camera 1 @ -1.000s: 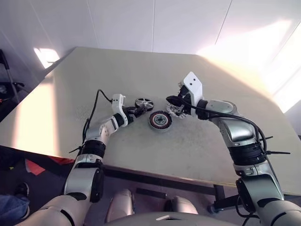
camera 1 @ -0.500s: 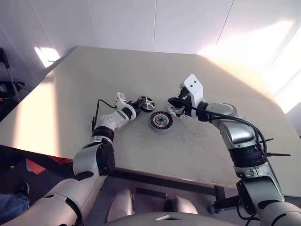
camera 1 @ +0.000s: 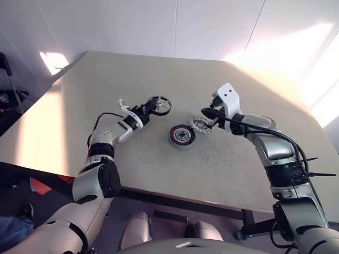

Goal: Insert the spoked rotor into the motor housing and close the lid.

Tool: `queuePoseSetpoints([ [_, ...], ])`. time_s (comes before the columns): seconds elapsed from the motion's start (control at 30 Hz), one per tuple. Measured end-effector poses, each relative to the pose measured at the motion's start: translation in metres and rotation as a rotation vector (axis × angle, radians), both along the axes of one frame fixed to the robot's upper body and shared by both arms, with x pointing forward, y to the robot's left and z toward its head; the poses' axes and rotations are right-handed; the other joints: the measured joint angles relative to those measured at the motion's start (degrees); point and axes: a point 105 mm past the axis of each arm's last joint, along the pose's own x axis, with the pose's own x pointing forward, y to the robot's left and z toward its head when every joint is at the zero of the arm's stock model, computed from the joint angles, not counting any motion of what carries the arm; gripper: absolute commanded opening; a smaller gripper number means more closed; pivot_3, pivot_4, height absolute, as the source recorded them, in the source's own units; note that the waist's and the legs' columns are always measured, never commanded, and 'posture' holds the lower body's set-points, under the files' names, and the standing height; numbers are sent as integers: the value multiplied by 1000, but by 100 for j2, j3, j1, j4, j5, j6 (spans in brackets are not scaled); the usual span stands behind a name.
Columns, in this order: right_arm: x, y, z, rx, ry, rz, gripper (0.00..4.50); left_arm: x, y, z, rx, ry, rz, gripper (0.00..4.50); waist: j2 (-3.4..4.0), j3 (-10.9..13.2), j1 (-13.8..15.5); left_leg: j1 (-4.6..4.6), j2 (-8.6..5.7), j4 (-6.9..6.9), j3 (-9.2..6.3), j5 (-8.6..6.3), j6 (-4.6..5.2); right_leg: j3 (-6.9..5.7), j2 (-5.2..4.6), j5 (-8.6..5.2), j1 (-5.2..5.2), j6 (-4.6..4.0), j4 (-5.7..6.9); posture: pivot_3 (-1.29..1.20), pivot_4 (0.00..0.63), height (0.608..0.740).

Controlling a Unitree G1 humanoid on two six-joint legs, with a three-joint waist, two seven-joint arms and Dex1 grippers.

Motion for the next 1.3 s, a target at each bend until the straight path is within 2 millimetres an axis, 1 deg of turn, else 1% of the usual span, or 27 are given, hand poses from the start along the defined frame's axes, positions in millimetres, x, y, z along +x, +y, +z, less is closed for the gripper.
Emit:
queuePoseSetpoints([
  [0.03, 1, -5, 0, -3, -1, -17, 0, -4, -3, 3, -15, -11, -26, 419, 0, 0, 7, 1, -1, 1, 0, 0, 0, 0, -1, 0, 2, 0, -1, 0, 0, 740],
  [0.07, 3, -11, 0, -8, -3, -40, 0, -8, -11, 4, -23, -14, -61, 419, 0, 0, 18, 2, -2, 2, 1, 0, 1, 0, -1, 0, 4, 0, -2, 0, 0, 740],
  [0.1, 4, -15, 0, -14, -7, -53, 0, -13, -19, 1, -9, -8, -95, 419, -1, 0, 34, 2, -2, 2, 1, -1, 2, 0, -1, 0, 6, 0, -3, 0, 0, 740],
  [0.17, 5, -20, 2, -19, -21, -70, 0, -24, -42, -11, 35, 30, -187, 419, -1, 1, 71, 4, -1, 3, 1, -2, 4, 0, -1, 0, 8, 0, -5, 0, 0, 740],
  [0.23, 5, -19, 3, -19, -29, -70, 0, -34, -58, -22, 70, 66, -255, 419, -3, 2, 81, 3, 0, 3, 0, -1, 3, 0, 0, 0, 5, 1, -5, 0, 0, 740],
  [0.3, 6, -22, 4, -18, -34, -85, 0, -39, -67, -29, 113, 82, -298, 419, -4, 3, 75, 4, 1, 1, 0, -1, 3, 0, 2, 0, 3, 1, -5, 0, 0, 740],
  [0.43, 7, -31, 8, -12, -50, -124, 0, -42, -71, -38, 164, 105, -319, 419, -3, 3, 79, 6, 1, -1, 0, -1, 3, 0, 2, 0, 5, 1, -8, 0, 0, 740],
  [0.53, 7, -34, 9, -9, -54, -137, 0, -42, -72, -43, 196, 114, -318, 419, -3, 3, 81, 4, 0, -1, 0, -2, 5, 0, 1, 0, 6, 1, -10, 0, 0, 740],
  [0.63, 7, -36, 8, -11, -52, -143, 0, -40, -71, -43, 206, 105, -316, 419, -3, 3, 83, 5, 0, -1, 0, -2, 5, 0, 1, 0, 6, 1, -10, 0, 0, 740],
  [0.7, 7, -37, 8, -12, -50, -148, 0, -41, -72, -43, 219, 94, -325, 1155, -3, 3, 84, 5, 0, -1, 0, -2, 5, 0, 1, 0, 5, 1, -10, 0, 0, 740],
  [0.73, 7, -37, 8, -12, -51, -148, 0, -41, -72, -44, 226, 92, -328, 1412, -3, 3, 84, 4, 0, -1, 0, -2, 5, 0, 1, 0, 5, 1, -10, 0, 0, 740],
  [0.83, 7, -37, 8, -12, -51, -149, 0, -42, -73, -41, 222, 74, -336, 2397, -3, 3, 83, 6, 0, -1, 0, -2, 5, 0, 1, 0, 6, 1, -10, 0, 0, 740],
  [0.9, 7, -37, 8, -11, -51, -148, 0, -40, -70, -36, 229, 56, -331, 2397, -3, 3, 78, 8, 1, -1, 0, -2, 4, 0, 1, 0, 7, 1, -8, 0, 0, 740],
  [1.03, 6, -36, 8, -10, -49, -139, 0, -36, -55, -28, 259, 13, -303, 2397, -2, 3, 75, 7, 2, -2, 0, -1, 2, 0, 2, 0, 5, 1, -7, 0, 0, 740],
  [1.17, 5, -31, 8, 4, -45, -100, 0, -29, -33, -14, 296, -56, -257, 2397, -1, 3, 76, 5, 1, -2, 0, -2, 4, 0, 1, 0, 4, 1, -8, 0, 0, 740],
  [1.23, 3, -26, 9, 18, -47, -66, 0, -27, -23, -8, 313, -83, -237, 2397, -1, 4, 77, 6, 1, -2, 0, -2, 4, 0, 1, 0, 5, 1, -8, 0, 0, 740],
  [1.3, -4, -15, 13, 42, -57, -5, 0, -24, -14, -5, 341, -100, -215, 2397, 0, 4, 79, 6, 2, -2, 0, -2, 4, 0, 2, 0, 4, 1, -8, 0, 0, 740],
])
